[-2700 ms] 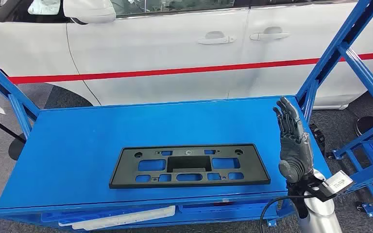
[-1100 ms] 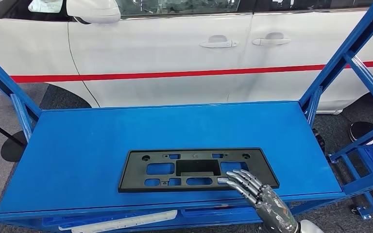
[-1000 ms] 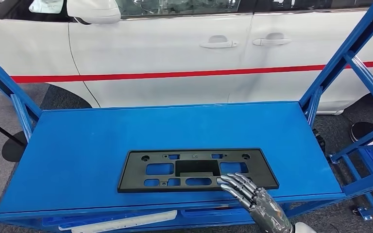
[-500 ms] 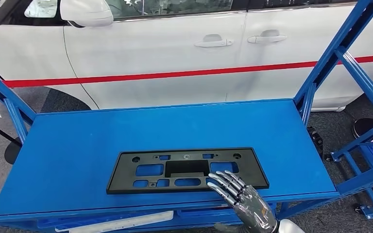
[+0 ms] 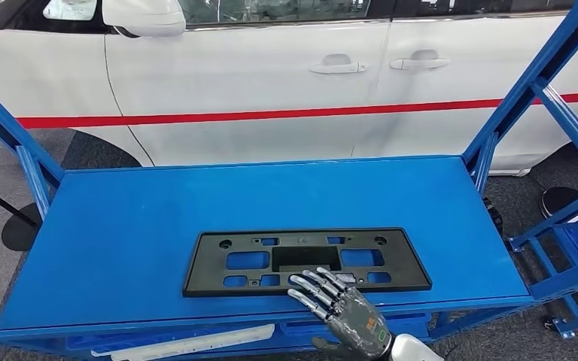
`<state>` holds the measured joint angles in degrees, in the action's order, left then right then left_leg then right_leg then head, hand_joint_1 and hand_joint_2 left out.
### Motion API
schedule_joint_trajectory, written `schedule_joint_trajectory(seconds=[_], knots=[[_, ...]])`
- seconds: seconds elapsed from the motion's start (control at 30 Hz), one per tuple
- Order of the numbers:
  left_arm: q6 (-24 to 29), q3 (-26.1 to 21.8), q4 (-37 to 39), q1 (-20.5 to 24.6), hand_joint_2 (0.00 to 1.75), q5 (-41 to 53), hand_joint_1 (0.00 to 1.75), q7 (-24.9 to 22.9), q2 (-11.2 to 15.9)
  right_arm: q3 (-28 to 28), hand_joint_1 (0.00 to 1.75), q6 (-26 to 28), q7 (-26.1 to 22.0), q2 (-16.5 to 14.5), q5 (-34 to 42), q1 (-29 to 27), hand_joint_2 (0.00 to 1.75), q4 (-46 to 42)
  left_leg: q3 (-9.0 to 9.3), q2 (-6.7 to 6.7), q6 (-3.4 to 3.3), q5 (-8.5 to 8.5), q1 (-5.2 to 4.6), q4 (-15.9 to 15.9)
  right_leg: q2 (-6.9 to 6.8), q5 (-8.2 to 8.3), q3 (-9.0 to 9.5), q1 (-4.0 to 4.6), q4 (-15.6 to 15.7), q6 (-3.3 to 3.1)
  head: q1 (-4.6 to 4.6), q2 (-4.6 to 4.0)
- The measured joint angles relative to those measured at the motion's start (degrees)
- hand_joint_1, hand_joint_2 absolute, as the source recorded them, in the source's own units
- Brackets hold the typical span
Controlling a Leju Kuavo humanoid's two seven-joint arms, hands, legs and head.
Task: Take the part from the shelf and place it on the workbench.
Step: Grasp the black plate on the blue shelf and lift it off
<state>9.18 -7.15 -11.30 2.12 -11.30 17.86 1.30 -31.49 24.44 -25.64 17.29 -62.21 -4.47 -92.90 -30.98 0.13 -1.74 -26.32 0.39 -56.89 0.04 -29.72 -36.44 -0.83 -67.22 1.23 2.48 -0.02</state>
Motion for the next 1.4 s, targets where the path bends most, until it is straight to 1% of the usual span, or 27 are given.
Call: schedule_joint_trajectory(seconds=[0.07, 0.1, 0.17, 0.23, 0.3, 0.37, 0.4, 0.43, 0.47, 0.53, 0.57, 0.6, 0.7, 0.77, 0.8, 0.87, 0.9, 0.93, 0.97, 1.03, 1.1, 1.13, 1.2, 1.27, 1.3, 1.37, 1.4], knots=[[0.0, 0.0, 0.0, 0.1, 0.0, 0.0, 0.0, 0.1, -0.1, -1.1, 0.0, 0.3, 0.2, -0.5, -0.1, 1.3, 1.75, 1.6, -0.03, -0.12, 0.45, -0.22, -0.16, -0.3, -0.02, 2.66, 3.38, 0.17, 7.2, -0.48, 0.0, 0.0], [0.0, 0.0, 0.0, 0.1, 0.0, 0.1, 0.0, 0.1, -0.1, -1.5, 0.0, 0.4, 0.3, -0.7, -0.1, 1.8, 1.75, 2.2, -0.12, -0.15, 0.76, -0.29, -0.21, -0.4, 0.0, 3.0, 4.08, 0.32, 8.8, -0.7, 0.01, 0.0], [0.0, 0.0, 0.0, 0.1, 0.0, 0.3, 0.0, 0.1, -0.2, -2.3, 0.0, 0.5, 0.5, -1.2, -0.2, 2.5, 1.75, 3.4, -0.25, -0.18, 1.43, -0.32, -0.25, -0.5, 0.09, 2.97, 4.07, 0.53, 9.3, -1.14, 0.02, 0.0], [0.0, 0.0, 0.0, 0.1, 0.0, 0.5, 0.0, 0.1, -0.2, -2.9, 0.0, 0.7, 0.7, -1.8, -0.3, 3.3, 1.75, 4.6, -0.5, -0.17, 2.07, -1.03, -0.14, -1.2, 0.04, 3.23, 4.21, 0.29, 9.7, -1.86, 0.01, 0.0], [0.0, 0.0, 0.0, 0.1, 0.0, 0.6, 0.0, 0.0, -0.2, -3.6, 0.0, 0.9, 0.8, -2.5, -0.5, 4.4, 1.75, 5.8, -2.46, -0.18, 2.62, -3.83, 0.02, -5.8, -0.06, 3.47, 4.33, 0.05, 10.1, -2.48, 0.01, 0.0], [0.0, 0.0, 0.0, 0.1, 0.0, 0.6, 0.0, 0.0, -0.2, -4.2, 0.0, 1.0, 0.8, -3.1, -0.6, 5.3, 1.75, 7.1, -6.16, -0.18, 3.1, -7.39, 0.16, -13.6, -0.08, 3.49, 4.25, 0.09, 10.1, -2.66, 0.02, 0.0], [0.0, 0.0, 0.0, 0.0, 0.0, 0.6, 0.0, 0.0, -0.2, -4.5, 0.0, 1.0, 0.8, -3.4, -0.6, 5.5, 1.75, 7.6, -7.54, -0.18, 3.28, -8.14, 0.23, -16.4, -0.1, 3.48, 4.25, 0.12, 10.1, -2.66, 0.02, 0.0], [0.0, 0.0, 0.0, 0.0, 0.0, 0.6, 0.0, 0.0, -0.2, -4.7, 0.0, 1.1, 0.8, -3.5, -0.6, 5.7, 1.75, 8.1, -7.94, -0.17, 3.36, -7.71, 0.29, -17.1, -0.1, 3.47, 4.26, 0.13, 10.1, -2.66, 0.02, 0.0], [0.0, 0.0, 0.0, -0.1, 0.0, 0.7, 0.0, 0.0, -0.2, -4.8, 0.0, 1.1, 0.8, -3.7, -0.6, 5.8, 1.75, 8.5, -7.16, -0.17, 3.36, -6.17, 0.33, -15.3, -0.08, 3.44, 4.32, 0.13, 10.0, -2.62, 0.02, 0.0], [0.0, 0.0, 0.0, -0.1, 0.0, 0.7, 0.0, 0.0, -0.2, -5.1, 0.0, 1.1, 0.8, -3.9, -0.6, 6.3, 1.75, 9.1, -3.33, -0.16, 3.09, -2.16, 0.36, -7.1, -0.03, 3.33, 4.51, 0.13, 10.0, -2.4, 0.02, 0.0], [0.0, 0.0, 0.0, 0.0, 0.0, 0.7, 0.0, -0.1, -0.2, -5.2, 0.0, 1.2, 0.9, -4.0, -0.6, 6.5, 1.75, 9.4, -1.7, -0.18, 2.85, -0.89, 0.25, -3.6, -0.01, 3.28, 4.53, 0.2, 9.9, -2.16, 0.02, 0.0], [0.0, 0.0, 0.0, 0.1, 0.0, 0.7, 0.0, -0.1, -0.2, -5.3, 0.0, 1.2, 0.9, -4.1, -0.6, 6.8, 1.75, 9.6, -0.71, -0.21, 2.52, -0.24, 0.13, -1.4, 0.0, 3.27, 4.47, 0.27, 9.8, -1.86, 0.02, 0.0], [0.1, 0.0, 0.0, 0.2, 0.0, 0.8, 0.0, -0.4, -0.2, -6.0, 0.0, 1.5, 1.0, -4.5, -0.6, 8.1, 1.75, 10.6, -0.58, -0.27, 1.48, 0.12, -0.01, -0.3, 0.05, 3.39, 4.2, 0.46, 9.8, -0.9, 0.02, 0.0], [0.2, 0.0, 0.0, 0.2, 0.0, 0.8, 0.0, -0.5, -0.2, -6.6, 0.0, 2.2, 0.9, -4.9, -0.5, 9.3, 1.75, 11.6, -0.5, -0.19, 0.72, 0.52, 0.19, 0.2, 0.1, 2.19, 3.55, 0.44, 8.2, -0.34, 0.01, 0.0], [0.2, 0.0, 0.0, 0.3, 0.0, 0.9, 0.0, -0.5, -0.3, -7.0, 0.0, 2.8, 0.9, -5.2, -0.5, 9.8, 1.75, 12.1, -0.49, -0.16, 0.4, 0.72, 0.28, 0.4, 0.11, 0.68, 2.46, 0.4, 5.8, -0.11, 0.01, 0.0], [0.2, 0.0, 0.0, 0.3, 0.0, 1.0, 0.0, -0.6, -0.4, -7.6, 0.0, 4.0, 0.9, -5.7, -0.3, 10.5, 1.75, 13.2, -0.66, -0.15, 0.09, 0.83, 0.19, 0.4, 0.07, -3.15, -1.2, 0.29, -2.0, 0.22, 0.02, 0.0], [0.3, 0.0, 0.0, 0.2, 0.0, 1.0, 0.0, -0.6, -0.4, -8.0, 0.0, 4.5, 0.9, -6.0, -0.2, 10.7, 1.75, 13.8, -0.73, -0.16, 0.05, 0.84, 0.13, 0.4, 0.06, -4.28, -2.88, 0.24, -5.4, 0.32, 0.02, 0.0], [0.4, 0.0, 0.0, 0.2, 0.0, 1.0, 0.0, -0.6, -0.4, -8.3, 0.0, 4.8, 1.0, -6.3, 0.0, 10.9, 1.75, 14.2, -0.74, -0.18, 0.03, 0.82, 0.09, 0.3, 0.06, -4.35, -3.75, 0.2, -7.1, 0.33, 0.02, 0.0], [0.4, 0.0, 0.0, 0.2, 0.0, 1.1, 0.0, -0.6, -0.4, -8.5, 0.0, 5.1, 1.1, -6.5, 0.1, 11.1, 1.75, 14.6, -0.7, -0.23, 0.05, 0.8, 0.07, 0.3, 0.05, -3.23, -3.45, 0.17, -6.4, 0.26, 0.02, 0.0], [0.5, 0.0, 0.0, 0.2, 0.0, 1.1, 0.0, -0.6, -0.5, -8.9, 0.0, 5.6, 1.4, -6.8, 0.3, 11.6, 1.75, 15.1, -0.53, -0.33, 0.19, 0.69, 0.05, 0.2, 0.03, 0.88, 0.01, 0.22, 0.9, -0.26, 0.02, 0.0], [0.5, 0.0, 0.0, 0.2, 0.0, 1.2, 0.0, -0.7, -0.6, -9.0, 0.0, 6.2, 1.7, -7.1, 0.6, 12.4, 1.75, 15.3, -0.55, -0.36, 0.62, 0.52, -0.18, 0.0, -0.02, 3.33, 3.21, 0.44, 7.8, -0.87, 0.02, 0.0], [0.6, 0.0, 0.0, 0.2, 0.0, 1.3, 0.0, -0.7, -0.7, -9.1, 0.0, 6.4, 1.9, -7.3, 0.7, 12.8, 1.75, 15.3, -0.64, -0.34, 0.91, 0.46, -0.25, -0.1, -0.01, 3.6, 3.81, 0.57, 9.3, -1.1, 0.02, 0.0], [0.6, 0.0, 0.0, 0.2, 0.0, 1.5, 0.0, -0.7, -0.7, -9.1, 0.0, 6.6, 2.0, -7.7, 1.1, 13.4, 1.75, 15.3, -0.74, -0.3, 1.57, 0.43, -0.3, -0.1, 0.03, 3.61, 3.79, 0.61, 9.8, -1.48, 0.02, 0.0], [0.7, 0.0, 0.0, 0.2, 0.0, 1.7, 0.0, -0.7, -0.8, -9.0, 0.0, 6.8, 2.2, -8.0, 1.4, 14.2, 1.75, 15.3, -1.3, -0.29, 2.28, -0.65, -0.15, -1.5, -0.03, 3.83, 3.91, 0.42, 10.1, -2.13, 0.02, 0.0], [0.7, 0.0, 0.0, 0.2, 0.0, 1.7, 0.0, -0.6, -0.8, -9.0, 0.0, 6.9, 2.3, -8.2, 1.4, 14.6, 1.75, 15.3, -2.25, -0.29, 2.63, -2.02, -0.06, -3.7, -0.1, 3.94, 3.98, 0.31, 10.3, -2.44, 0.02, 0.0], [0.7, 0.0, 0.0, 0.2, 0.0, 1.7, 0.0, -0.5, -0.9, -9.0, 0.0, 7.1, 2.3, -8.7, 1.1, 15.4, 1.75, 15.5, -5.68, -0.29, 3.19, -5.83, 0.12, -11.3, -0.17, 3.95, 3.98, 0.32, 10.3, -2.75, 0.02, 0.0], [0.8, 0.0, 0.0, 0.1, 0.0, 1.7, 0.0, -0.5, -0.9, -9.0, 0.0, 7.3, 2.3, -8.9, 0.7, 15.6, 1.75, 15.7, -7.38, -0.29, 3.39, -7.13, 0.2, -14.8, -0.18, 3.94, 3.97, 0.34, 10.3, -2.77, 0.02, 0.0]])
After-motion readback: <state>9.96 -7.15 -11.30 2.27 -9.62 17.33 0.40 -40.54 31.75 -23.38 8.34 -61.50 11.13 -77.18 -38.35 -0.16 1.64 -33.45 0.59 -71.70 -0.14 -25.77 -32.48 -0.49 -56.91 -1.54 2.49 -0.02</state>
